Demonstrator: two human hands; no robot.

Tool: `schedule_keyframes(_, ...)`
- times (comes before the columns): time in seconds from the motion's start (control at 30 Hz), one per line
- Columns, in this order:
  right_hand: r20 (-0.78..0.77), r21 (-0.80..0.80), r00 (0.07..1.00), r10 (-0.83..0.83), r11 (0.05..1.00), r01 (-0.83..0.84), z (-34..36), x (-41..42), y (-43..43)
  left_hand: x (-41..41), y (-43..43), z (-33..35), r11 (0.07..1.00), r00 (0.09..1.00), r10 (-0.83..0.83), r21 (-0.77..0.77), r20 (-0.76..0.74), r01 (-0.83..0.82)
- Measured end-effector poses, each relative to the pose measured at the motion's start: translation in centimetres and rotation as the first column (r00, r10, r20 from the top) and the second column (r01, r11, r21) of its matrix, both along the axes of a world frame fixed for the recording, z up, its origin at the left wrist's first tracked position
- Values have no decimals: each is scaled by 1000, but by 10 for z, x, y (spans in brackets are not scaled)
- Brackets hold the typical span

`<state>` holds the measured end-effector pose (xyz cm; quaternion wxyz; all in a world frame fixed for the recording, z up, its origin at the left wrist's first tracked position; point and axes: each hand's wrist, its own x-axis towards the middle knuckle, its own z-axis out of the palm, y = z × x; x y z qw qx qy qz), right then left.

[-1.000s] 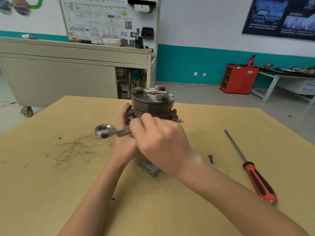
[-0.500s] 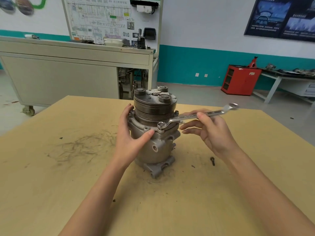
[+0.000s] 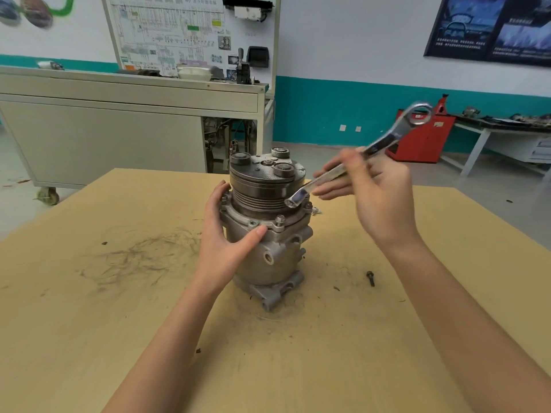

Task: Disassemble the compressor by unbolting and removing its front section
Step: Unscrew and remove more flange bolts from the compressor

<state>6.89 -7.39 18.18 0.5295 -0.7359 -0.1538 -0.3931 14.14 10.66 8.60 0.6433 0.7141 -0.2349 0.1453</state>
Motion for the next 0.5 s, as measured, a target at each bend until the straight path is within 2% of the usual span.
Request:
schedule_keyframes(0.03,128,-191,990,-61,978,85,0,-6,10,0,-1,0,1000,1000,2,-2,3,-2)
schedule_keyframes(0.07,277,-380,955,-107,900,211,-1,-10,19,2,-1,-1,1000,1000,5,-5,5,-5)
schedule_keyframes(0.1,417,-529,900,-126,772,353,-4,-13,28,3,-1,-2,1000,1000,7,-10,5,-7)
schedule_keyframes(0.13,520,-610,843,-139,630,480,-7,-15,36,4,-1,-3,1000,1000,6,-15,7,-6)
schedule_keyframes(0.2,615,-661,771,-164,426,618,-11,-18,50,5,0,-5,1000,1000,-3,-22,8,4)
schedule_keyframes(0.27,668,-647,719,-191,328,688,-16,-21,62,5,-4,-3,998,999,-35,-60,-8,34)
schedule_keyframes(0.4,721,-619,663,-199,243,747,-28,-24,82,8,-17,3,944,990,-33,-331,-134,-13)
schedule_keyframes(0.5,735,-606,638,-228,202,770,-39,-21,93,9,-16,2,947,988,-63,-321,-141,15)
